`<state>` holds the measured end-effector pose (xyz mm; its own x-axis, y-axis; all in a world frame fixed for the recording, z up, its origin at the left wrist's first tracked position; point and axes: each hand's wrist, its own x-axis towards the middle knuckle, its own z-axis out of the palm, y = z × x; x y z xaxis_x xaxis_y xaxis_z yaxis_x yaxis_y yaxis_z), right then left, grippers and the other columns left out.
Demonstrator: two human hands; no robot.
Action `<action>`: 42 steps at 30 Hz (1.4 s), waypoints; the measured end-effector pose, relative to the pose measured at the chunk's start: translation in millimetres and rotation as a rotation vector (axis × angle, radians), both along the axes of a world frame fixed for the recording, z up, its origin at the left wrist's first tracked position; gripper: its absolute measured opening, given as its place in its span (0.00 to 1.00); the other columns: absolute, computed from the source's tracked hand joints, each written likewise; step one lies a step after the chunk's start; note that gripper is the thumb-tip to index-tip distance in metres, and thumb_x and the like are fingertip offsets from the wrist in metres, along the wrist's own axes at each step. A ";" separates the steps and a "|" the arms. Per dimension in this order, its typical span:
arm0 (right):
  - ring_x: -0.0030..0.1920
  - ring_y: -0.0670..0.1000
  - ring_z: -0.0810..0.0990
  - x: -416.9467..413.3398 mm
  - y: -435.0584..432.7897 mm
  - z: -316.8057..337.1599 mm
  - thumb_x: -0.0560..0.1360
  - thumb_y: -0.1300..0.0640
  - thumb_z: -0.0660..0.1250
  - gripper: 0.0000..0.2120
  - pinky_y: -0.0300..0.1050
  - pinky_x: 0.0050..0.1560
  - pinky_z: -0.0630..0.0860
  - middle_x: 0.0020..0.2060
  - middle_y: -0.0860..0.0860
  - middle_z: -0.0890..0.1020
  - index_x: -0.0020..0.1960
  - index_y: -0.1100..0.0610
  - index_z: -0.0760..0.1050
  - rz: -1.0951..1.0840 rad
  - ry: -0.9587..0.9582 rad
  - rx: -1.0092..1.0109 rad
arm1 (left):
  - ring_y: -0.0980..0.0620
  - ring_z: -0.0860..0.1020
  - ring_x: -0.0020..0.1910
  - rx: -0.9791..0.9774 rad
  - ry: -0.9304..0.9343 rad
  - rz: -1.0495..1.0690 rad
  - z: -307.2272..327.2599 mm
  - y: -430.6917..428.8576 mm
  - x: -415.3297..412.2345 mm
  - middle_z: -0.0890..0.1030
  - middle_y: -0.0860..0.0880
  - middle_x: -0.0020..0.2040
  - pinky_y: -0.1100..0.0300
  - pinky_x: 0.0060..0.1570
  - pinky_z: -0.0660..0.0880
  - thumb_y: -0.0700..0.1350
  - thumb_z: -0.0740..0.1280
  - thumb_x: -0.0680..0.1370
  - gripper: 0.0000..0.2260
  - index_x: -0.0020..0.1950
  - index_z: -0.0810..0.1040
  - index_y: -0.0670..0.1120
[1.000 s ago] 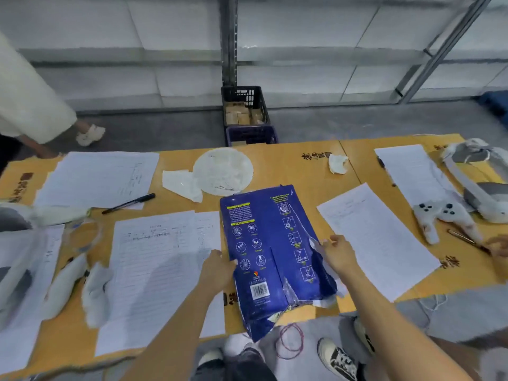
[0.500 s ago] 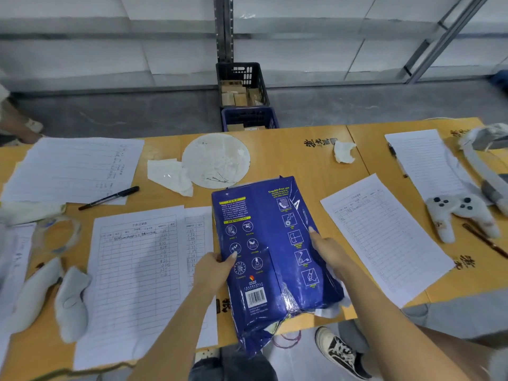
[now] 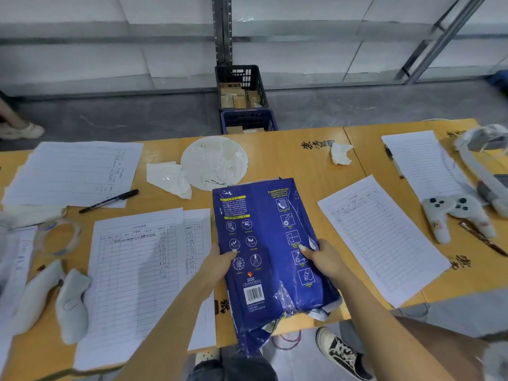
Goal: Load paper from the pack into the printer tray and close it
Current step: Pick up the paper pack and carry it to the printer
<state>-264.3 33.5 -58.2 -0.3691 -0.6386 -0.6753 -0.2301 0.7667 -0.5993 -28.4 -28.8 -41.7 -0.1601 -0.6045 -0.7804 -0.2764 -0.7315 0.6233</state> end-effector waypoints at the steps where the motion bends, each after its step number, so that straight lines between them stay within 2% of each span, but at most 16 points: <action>1: 0.44 0.52 0.79 1.9 0.4 3.0 0.76 0.48 0.65 0.16 0.44 0.37 0.72 0.50 0.55 0.79 0.55 0.59 0.68 -0.013 0.000 -0.018 | 0.48 0.80 0.49 0.014 0.021 0.007 3.1 -0.5 0.1 0.80 0.48 0.52 0.48 0.58 0.76 0.44 0.63 0.79 0.14 0.62 0.65 0.48; 4: 0.40 0.47 0.78 4.7 0.9 15.0 0.77 0.47 0.64 0.16 0.42 0.35 0.72 0.47 0.52 0.78 0.55 0.57 0.67 -0.040 0.011 -0.059 | 0.46 0.80 0.51 0.033 0.066 -0.001 14.5 -3.1 1.0 0.79 0.50 0.49 0.42 0.59 0.76 0.40 0.64 0.78 0.15 0.61 0.64 0.50; 6: 0.41 0.48 0.79 5.8 1.1 23.7 0.76 0.47 0.65 0.16 0.43 0.36 0.73 0.47 0.51 0.78 0.56 0.57 0.67 -0.072 0.008 -0.085 | 0.45 0.79 0.55 0.011 0.066 -0.019 23.5 -4.4 1.7 0.79 0.48 0.53 0.41 0.58 0.76 0.39 0.64 0.77 0.16 0.62 0.64 0.49; 10: 0.48 0.55 0.83 8.5 7.2 42.4 0.74 0.45 0.66 0.20 0.55 0.51 0.80 0.51 0.54 0.82 0.58 0.57 0.70 -0.130 0.021 -0.124 | 0.44 0.78 0.58 -0.070 0.038 -0.067 40.5 -1.6 4.0 0.77 0.46 0.60 0.42 0.59 0.75 0.42 0.63 0.78 0.18 0.66 0.63 0.47; 13: 0.48 0.55 0.83 16.0 15.9 62.3 0.75 0.48 0.67 0.17 0.55 0.53 0.80 0.50 0.54 0.82 0.57 0.57 0.71 -0.204 0.030 -0.176 | 0.43 0.78 0.58 -0.138 0.029 -0.122 52.4 0.9 5.6 0.77 0.44 0.62 0.44 0.58 0.76 0.43 0.63 0.78 0.18 0.67 0.64 0.46; 15: 0.47 0.54 0.82 21.8 24.6 75.9 0.75 0.50 0.67 0.15 0.54 0.52 0.79 0.49 0.53 0.82 0.56 0.57 0.72 -0.253 0.065 -0.224 | 0.43 0.79 0.57 -0.183 0.036 -0.157 59.9 1.1 6.8 0.78 0.45 0.62 0.45 0.56 0.78 0.44 0.64 0.78 0.18 0.66 0.65 0.46; 19: 0.49 0.56 0.81 36.5 53.0 96.5 0.75 0.51 0.68 0.16 0.54 0.52 0.78 0.50 0.54 0.81 0.57 0.59 0.72 -0.399 0.126 -0.296 | 0.47 0.81 0.48 -0.266 0.103 -0.250 78.2 2.4 9.1 0.79 0.46 0.57 0.55 0.41 0.79 0.44 0.64 0.78 0.16 0.65 0.65 0.47; 22: 0.50 0.57 0.81 51.3 79.4 111.1 0.74 0.52 0.69 0.15 0.52 0.51 0.77 0.51 0.55 0.81 0.56 0.59 0.73 -0.517 0.176 -0.348 | 0.51 0.81 0.46 -0.320 0.137 -0.348 93.9 7.2 9.6 0.79 0.47 0.55 0.55 0.41 0.78 0.44 0.64 0.78 0.14 0.63 0.65 0.49; 25: 0.51 0.57 0.81 68.6 111.7 125.3 0.73 0.50 0.69 0.18 0.52 0.52 0.78 0.51 0.55 0.81 0.58 0.61 0.74 -0.615 0.226 -0.351 | 0.48 0.81 0.49 -0.358 0.149 -0.472 108.3 14.4 10.5 0.79 0.46 0.57 0.50 0.48 0.79 0.44 0.65 0.78 0.18 0.66 0.65 0.47; 29: 0.51 0.56 0.81 94.1 163.4 135.7 0.73 0.50 0.70 0.19 0.52 0.53 0.78 0.52 0.54 0.82 0.59 0.60 0.74 -0.769 0.255 -0.380 | 0.47 0.81 0.49 -0.377 0.187 -0.628 121.2 37.7 11.2 0.79 0.45 0.57 0.48 0.52 0.78 0.44 0.64 0.78 0.18 0.67 0.64 0.47; 35: 0.50 0.56 0.82 134.8 256.9 139.9 0.72 0.48 0.70 0.16 0.55 0.53 0.78 0.50 0.53 0.83 0.54 0.57 0.75 -0.966 0.298 -0.379 | 0.46 0.81 0.48 -0.396 0.260 -0.828 133.1 105.8 19.0 0.79 0.43 0.58 0.50 0.47 0.79 0.42 0.65 0.78 0.17 0.65 0.65 0.45; 38: 0.48 0.55 0.82 159.1 312.0 133.5 0.69 0.43 0.70 0.18 0.56 0.53 0.79 0.49 0.51 0.84 0.52 0.54 0.75 -1.048 0.344 -0.370 | 0.50 0.81 0.44 -0.399 0.328 -0.904 139.1 152.8 31.9 0.79 0.44 0.56 0.57 0.38 0.77 0.40 0.64 0.78 0.13 0.61 0.66 0.45; 42: 0.50 0.56 0.82 209.8 391.8 132.7 0.71 0.50 0.71 0.16 0.51 0.53 0.77 0.49 0.53 0.83 0.54 0.57 0.76 -1.178 0.380 -0.402 | 0.50 0.82 0.44 -0.375 0.378 -1.025 140.5 220.5 52.6 0.80 0.45 0.53 0.57 0.39 0.78 0.40 0.63 0.78 0.12 0.60 0.66 0.46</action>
<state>-54.5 425.2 74.5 -0.9675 0.0663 -0.2441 0.2496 0.4061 -0.8791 24.3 191.8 98.8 -0.8948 -0.2391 -0.3772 -0.3831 -0.0231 0.9234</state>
